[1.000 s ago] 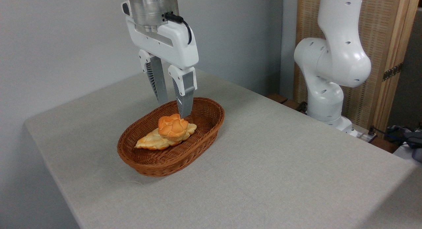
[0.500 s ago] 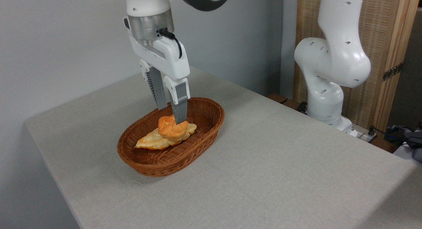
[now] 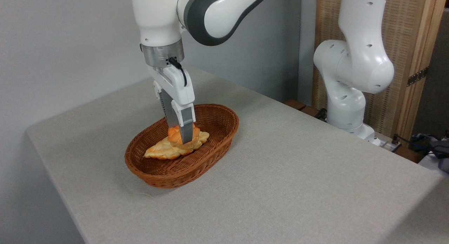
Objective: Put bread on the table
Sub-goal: 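Lower the open gripper around the orange bun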
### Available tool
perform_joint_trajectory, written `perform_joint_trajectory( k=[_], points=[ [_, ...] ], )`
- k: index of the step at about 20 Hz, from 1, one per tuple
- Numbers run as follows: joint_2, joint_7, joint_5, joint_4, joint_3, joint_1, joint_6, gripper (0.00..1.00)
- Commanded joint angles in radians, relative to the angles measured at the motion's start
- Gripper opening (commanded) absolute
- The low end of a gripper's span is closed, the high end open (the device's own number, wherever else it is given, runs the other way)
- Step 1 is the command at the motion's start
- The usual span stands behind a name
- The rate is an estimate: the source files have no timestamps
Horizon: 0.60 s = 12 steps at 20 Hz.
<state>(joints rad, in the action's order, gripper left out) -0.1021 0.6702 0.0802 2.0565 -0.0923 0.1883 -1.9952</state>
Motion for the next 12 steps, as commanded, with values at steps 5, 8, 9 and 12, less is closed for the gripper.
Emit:
perform_joint_trajectory(
  k=[5, 8, 9, 12],
  points=[
    [-0.016, 0.016, 0.066, 0.013, 0.005, -0.003, -0.017, 1.00],
    [-0.013, 0.020, 0.064, 0.014, 0.005, -0.003, -0.016, 1.00],
    [-0.011, 0.020, 0.064, 0.014, 0.005, -0.003, -0.016, 1.00],
    [-0.005, 0.020, 0.064, 0.017, 0.005, -0.001, -0.014, 1.00]
  ],
)
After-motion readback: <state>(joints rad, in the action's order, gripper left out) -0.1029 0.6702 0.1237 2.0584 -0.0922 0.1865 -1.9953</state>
